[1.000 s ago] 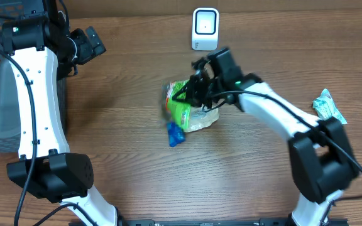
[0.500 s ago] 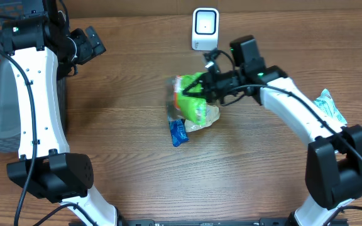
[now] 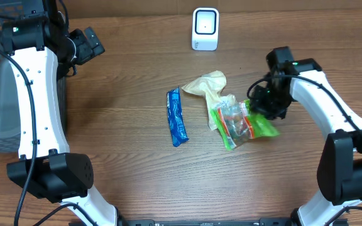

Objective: Scan the item barcode

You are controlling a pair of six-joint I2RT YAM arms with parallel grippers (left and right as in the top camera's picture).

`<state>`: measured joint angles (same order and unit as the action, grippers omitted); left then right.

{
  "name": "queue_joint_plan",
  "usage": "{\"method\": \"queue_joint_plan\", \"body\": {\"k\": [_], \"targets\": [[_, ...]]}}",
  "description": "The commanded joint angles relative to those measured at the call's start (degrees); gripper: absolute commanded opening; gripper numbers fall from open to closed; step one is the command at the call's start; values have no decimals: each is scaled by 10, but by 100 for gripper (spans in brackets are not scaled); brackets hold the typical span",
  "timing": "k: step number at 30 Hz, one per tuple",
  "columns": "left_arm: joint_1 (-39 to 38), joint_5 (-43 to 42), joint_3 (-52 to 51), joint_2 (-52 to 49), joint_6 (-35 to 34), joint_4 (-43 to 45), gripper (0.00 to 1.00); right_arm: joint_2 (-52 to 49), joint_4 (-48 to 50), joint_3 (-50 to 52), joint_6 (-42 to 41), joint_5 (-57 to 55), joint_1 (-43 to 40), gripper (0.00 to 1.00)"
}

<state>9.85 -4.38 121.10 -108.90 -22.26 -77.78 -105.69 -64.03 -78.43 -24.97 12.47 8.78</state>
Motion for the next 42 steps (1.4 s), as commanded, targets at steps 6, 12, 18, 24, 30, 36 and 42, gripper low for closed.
{"method": "queue_joint_plan", "body": {"k": [6, 12, 18, 24, 30, 36, 42], "targets": [[-2, 8, -3, 2, 9, 2, 100, 20, -5, -7, 60, -26, -7, 78], [-2, 7, -3, -5, 9, -1, 100, 20, -66, -8, 122, 26, -21, 83], [-2, -3, -3, -25, 8, 2, 100, 22, -73, -57, 146, 16, -34, 85], [-9, -27, -3, -59, 10, -7, 97, 25, -134, -159, 210, -10, -22, 91], [-17, -27, -3, -66, 26, -2, 98, 25, -120, -73, 221, -2, -2, 85], [-17, -27, -3, -66, 28, -2, 98, 25, -42, 55, 235, 22, 3, 85], [-18, -27, -3, -66, 28, -2, 98, 25, 68, 139, 235, 22, 3, 86]]}}
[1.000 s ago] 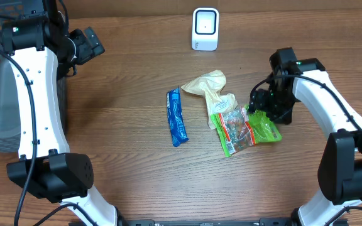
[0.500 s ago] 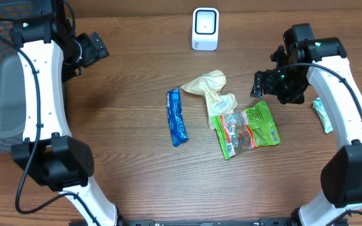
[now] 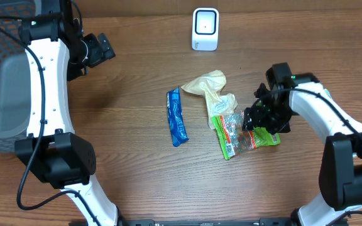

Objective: Scan the item barcode

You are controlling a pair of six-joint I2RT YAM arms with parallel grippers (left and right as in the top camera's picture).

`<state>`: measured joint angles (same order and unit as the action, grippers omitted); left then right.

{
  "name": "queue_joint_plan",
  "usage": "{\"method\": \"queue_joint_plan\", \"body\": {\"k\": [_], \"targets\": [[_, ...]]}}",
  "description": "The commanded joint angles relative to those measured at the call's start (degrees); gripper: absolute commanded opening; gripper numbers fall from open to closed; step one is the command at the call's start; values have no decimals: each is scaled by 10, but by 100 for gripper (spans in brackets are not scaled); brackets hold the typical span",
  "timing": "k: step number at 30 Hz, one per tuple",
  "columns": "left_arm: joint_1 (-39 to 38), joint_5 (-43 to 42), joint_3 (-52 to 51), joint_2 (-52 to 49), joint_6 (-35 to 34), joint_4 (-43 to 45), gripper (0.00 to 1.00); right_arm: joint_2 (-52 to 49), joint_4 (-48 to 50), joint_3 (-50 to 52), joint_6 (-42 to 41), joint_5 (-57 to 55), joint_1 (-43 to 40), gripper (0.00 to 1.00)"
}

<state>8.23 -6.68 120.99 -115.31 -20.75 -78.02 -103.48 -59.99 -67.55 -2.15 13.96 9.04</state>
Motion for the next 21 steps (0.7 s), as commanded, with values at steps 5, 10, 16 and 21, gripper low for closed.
{"method": "queue_joint_plan", "body": {"k": [5, 10, 16, 21], "targets": [[-2, -4, -2, -2, 15, 0, 99, 3, 121, 101, -8, 14, 0, 86], [-2, -4, -2, -2, 15, 1, 100, 2, 179, 168, -26, 47, 0, 76], [-2, -4, -2, -2, 15, 1, 99, 2, 178, 185, -41, 106, 0, 4], [-2, -5, -2, -2, 15, 0, 100, 4, 161, 159, -54, 168, -4, 4]]}}
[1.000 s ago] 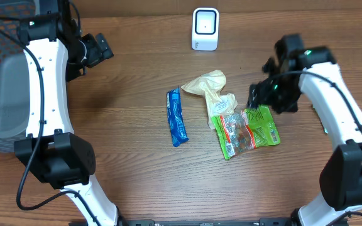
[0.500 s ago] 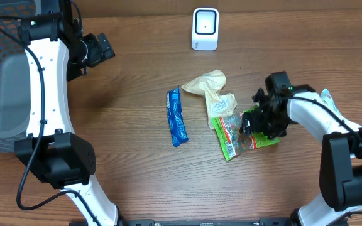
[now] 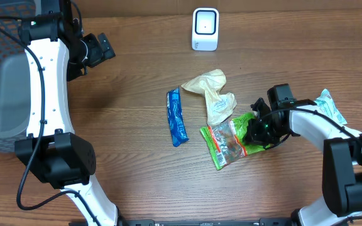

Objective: Scan the item barcode

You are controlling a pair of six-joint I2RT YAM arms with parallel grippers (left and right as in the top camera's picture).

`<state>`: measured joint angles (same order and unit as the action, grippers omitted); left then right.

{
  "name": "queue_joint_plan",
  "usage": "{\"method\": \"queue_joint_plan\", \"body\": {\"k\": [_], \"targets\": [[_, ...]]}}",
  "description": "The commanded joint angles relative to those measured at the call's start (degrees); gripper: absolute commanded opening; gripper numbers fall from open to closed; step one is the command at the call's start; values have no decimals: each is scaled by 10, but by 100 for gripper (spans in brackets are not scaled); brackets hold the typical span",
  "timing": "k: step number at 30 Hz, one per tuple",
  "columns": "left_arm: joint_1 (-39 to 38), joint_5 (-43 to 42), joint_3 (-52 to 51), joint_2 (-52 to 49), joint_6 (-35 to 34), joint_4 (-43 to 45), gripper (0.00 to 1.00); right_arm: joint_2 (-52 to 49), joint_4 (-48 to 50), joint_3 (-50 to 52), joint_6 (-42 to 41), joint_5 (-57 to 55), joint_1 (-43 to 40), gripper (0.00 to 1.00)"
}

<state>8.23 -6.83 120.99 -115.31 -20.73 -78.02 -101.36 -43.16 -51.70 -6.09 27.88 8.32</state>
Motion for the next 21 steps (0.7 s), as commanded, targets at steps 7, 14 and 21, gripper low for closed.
{"method": "queue_joint_plan", "body": {"k": [7, 14, 21], "targets": [[-2, -3, -2, -2, 15, 0, 100, 43, -104, -110, -115, 26, -5, 29], [-2, -3, -2, -2, 15, 0, 100, 127, -193, -119, -257, 12, 2, 68], [-3, -3, -2, -2, 14, 5, 100, 128, -128, -85, -158, -21, 31, 77]]}}
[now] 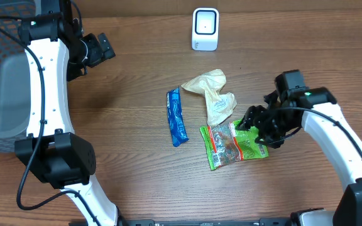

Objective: Scan the item barcode

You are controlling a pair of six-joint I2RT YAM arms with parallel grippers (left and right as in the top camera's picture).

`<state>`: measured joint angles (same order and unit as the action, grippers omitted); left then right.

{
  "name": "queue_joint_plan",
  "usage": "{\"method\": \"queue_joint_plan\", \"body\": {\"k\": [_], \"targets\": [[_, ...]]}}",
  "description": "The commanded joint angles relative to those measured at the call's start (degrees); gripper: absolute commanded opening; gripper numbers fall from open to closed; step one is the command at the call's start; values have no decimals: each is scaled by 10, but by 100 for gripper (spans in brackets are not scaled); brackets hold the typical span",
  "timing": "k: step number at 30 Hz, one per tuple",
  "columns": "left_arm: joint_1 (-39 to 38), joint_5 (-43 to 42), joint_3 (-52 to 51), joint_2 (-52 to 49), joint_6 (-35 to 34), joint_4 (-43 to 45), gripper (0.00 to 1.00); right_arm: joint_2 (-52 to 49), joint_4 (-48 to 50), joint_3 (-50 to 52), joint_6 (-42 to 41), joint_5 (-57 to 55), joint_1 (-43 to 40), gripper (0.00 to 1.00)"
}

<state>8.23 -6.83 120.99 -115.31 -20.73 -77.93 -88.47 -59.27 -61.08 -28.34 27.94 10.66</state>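
Note:
A green snack packet (231,145) lies flat on the wooden table, right of centre, printed side up. My right gripper (255,127) sits on its upper right edge, shut on the packet there. The white barcode scanner (205,29) stands at the far middle of the table, well away from the packet. My left gripper (100,49) hangs high at the far left with nothing in it; its jaws cannot be made out.
A blue bar wrapper (176,117) lies left of the packet. A crumpled beige bag (212,94) lies just behind it. A dark mesh basket fills the left edge of the table.
My right arm has lifted and shifted right, covering the pale teal packet seen at the right edge. The green packet has turned a little and lies flatter. The left arm is unchanged.
My right gripper was at the green packet, which lay against the beige bag. Then the packet was drawn nearer and turned. Then it lay spread out below the beige bag, a teal packet showing at the right. Now it lies flat under my gripper.

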Motion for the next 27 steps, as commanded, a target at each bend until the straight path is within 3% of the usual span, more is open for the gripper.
{"method": "queue_joint_plan", "body": {"k": [1, 4, 9, 16, 27], "targets": [[-4, -3, -2, -2, 14, 6, 100, -1, 63, 9, 121, -22, 9, 80], [-5, -3, -2, -2, 14, 14, 100, -3, 122, 6, 232, -24, 10, 84], [-8, -3, -2, -2, 15, 14, 100, -10, 164, 6, 276, -30, 36, 84], [-13, -3, -2, -2, 14, 16, 100, -32, 158, 6, 223, -200, 174, 90], [-13, -2, -2, -2, 15, 15, 100, -153, 184, 6, 202, -206, 190, 81]]}}
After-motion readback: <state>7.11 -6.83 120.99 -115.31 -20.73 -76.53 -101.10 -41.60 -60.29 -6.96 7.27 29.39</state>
